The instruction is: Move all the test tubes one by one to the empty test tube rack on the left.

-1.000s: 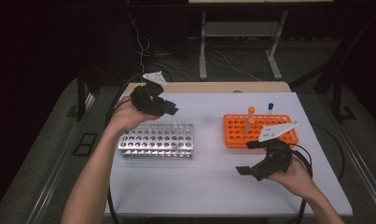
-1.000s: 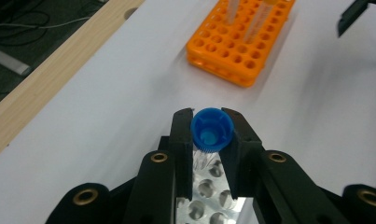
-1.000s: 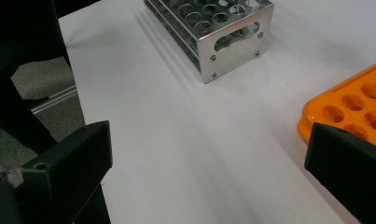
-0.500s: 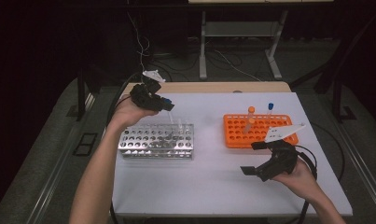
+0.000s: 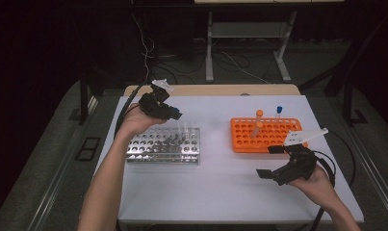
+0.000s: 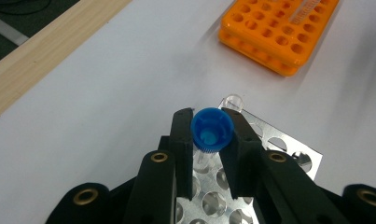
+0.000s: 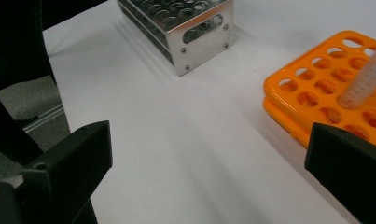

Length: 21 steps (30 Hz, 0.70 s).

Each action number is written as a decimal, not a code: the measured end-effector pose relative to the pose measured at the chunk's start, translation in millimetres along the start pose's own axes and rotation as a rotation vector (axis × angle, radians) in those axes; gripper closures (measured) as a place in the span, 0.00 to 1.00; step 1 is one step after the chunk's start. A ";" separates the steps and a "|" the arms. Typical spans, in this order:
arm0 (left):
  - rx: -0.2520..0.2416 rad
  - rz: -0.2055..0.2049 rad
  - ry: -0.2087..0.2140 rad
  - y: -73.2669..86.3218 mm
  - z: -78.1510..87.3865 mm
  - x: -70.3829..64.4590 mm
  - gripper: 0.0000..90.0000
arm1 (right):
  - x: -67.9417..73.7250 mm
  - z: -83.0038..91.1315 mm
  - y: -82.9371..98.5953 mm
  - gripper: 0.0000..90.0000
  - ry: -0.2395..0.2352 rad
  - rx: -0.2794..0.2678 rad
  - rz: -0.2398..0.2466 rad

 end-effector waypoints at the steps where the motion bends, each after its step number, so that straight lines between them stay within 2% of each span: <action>1: 0.000 -0.001 0.003 1.5 -1.5 0.0 0.82 | -2.0 1.8 0.7 0.00 0.007 -0.002 -0.003; 8: 0.013 0.002 0.008 12.9 -10.1 2.4 0.82 | -23.6 14.3 9.7 0.00 0.057 -0.014 -0.045; 21: 0.035 0.015 0.020 22.1 -19.4 2.0 0.81 | -63.5 28.2 23.7 0.00 0.112 0.014 -0.119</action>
Point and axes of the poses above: each handheld gripper's, and its own axes: z roughly backward along the jaws, y roughly out of its underside, x roughly to its left, the point moved 9 cm from there along -z, roughly forward along the jaws, and after that the axes turned 14 degrees about z, right-handed, at the moved point
